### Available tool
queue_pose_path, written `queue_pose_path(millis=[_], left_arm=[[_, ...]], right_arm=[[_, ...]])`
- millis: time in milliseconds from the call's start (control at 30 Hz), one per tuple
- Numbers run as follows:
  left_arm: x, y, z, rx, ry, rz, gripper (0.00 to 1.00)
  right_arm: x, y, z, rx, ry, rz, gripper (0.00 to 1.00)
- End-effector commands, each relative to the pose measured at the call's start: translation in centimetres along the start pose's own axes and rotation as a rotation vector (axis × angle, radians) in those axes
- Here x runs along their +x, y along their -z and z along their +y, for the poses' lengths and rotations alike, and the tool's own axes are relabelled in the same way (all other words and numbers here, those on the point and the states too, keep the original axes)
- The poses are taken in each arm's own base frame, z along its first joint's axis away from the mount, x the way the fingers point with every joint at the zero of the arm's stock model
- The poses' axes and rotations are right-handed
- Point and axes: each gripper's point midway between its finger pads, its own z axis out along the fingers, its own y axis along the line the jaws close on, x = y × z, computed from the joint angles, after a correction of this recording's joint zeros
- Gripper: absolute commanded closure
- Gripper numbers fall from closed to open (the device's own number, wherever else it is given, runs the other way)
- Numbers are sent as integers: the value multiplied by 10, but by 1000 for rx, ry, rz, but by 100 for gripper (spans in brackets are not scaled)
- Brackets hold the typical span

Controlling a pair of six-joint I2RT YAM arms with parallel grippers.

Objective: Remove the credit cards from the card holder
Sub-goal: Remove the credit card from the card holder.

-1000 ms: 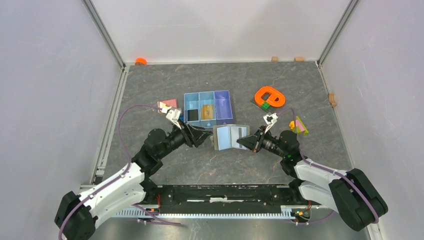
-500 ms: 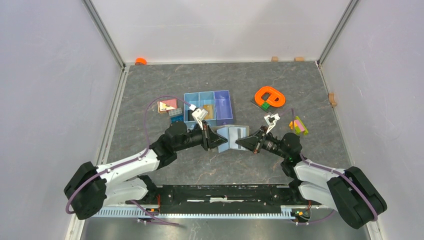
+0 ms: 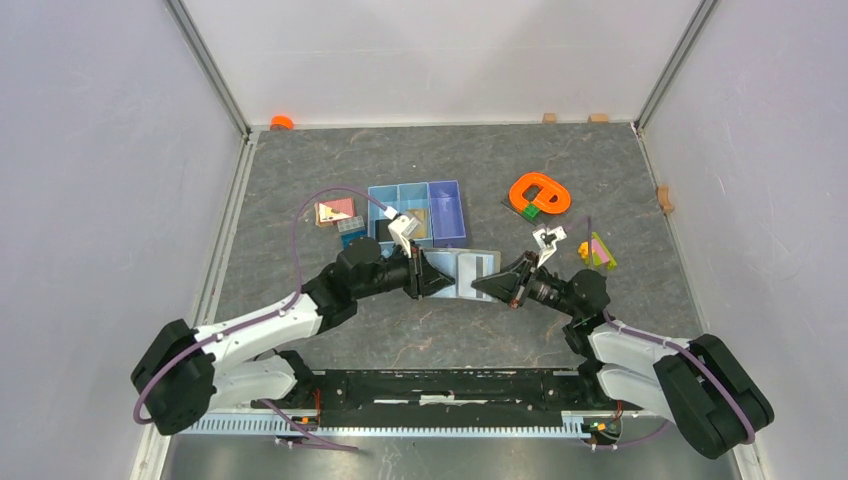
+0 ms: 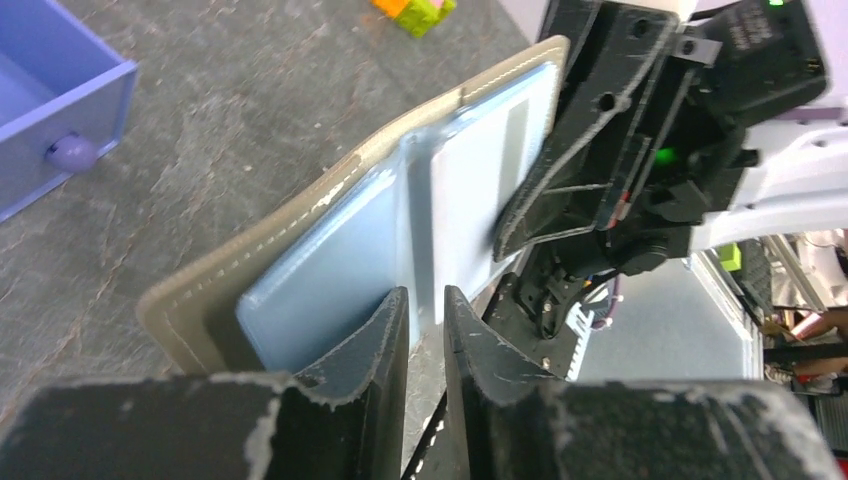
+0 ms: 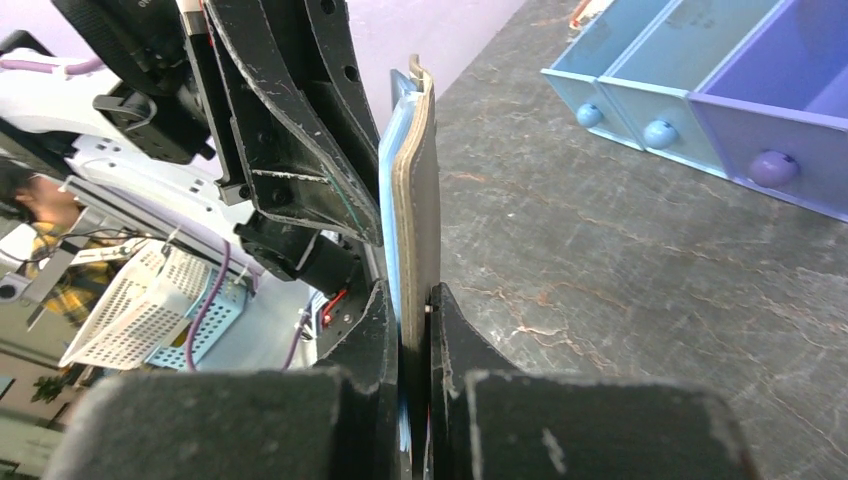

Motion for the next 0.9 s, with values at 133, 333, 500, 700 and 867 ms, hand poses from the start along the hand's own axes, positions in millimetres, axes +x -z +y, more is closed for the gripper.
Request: queue_pose_path(millis=[133,333,500,700,867], left_arm=[[-14,7,-38,198,-66,-52,74],[-8,-1,-38,216,-46,-8,71],[-6,-2,-40,228,-38,3,67],[-3,-9,-5,53,-15,21,75],[-14,6,23,-135,-34,-44,66]], right_arm=[[-15,3,42,-179,45,-40,100],[-14,4,49,-218,21,-33,100],[-13,4,54,-246,12,-30,100],[-13,4,52,-234,25,-33,100],[-6,-3,10,-34,45,-9,100]])
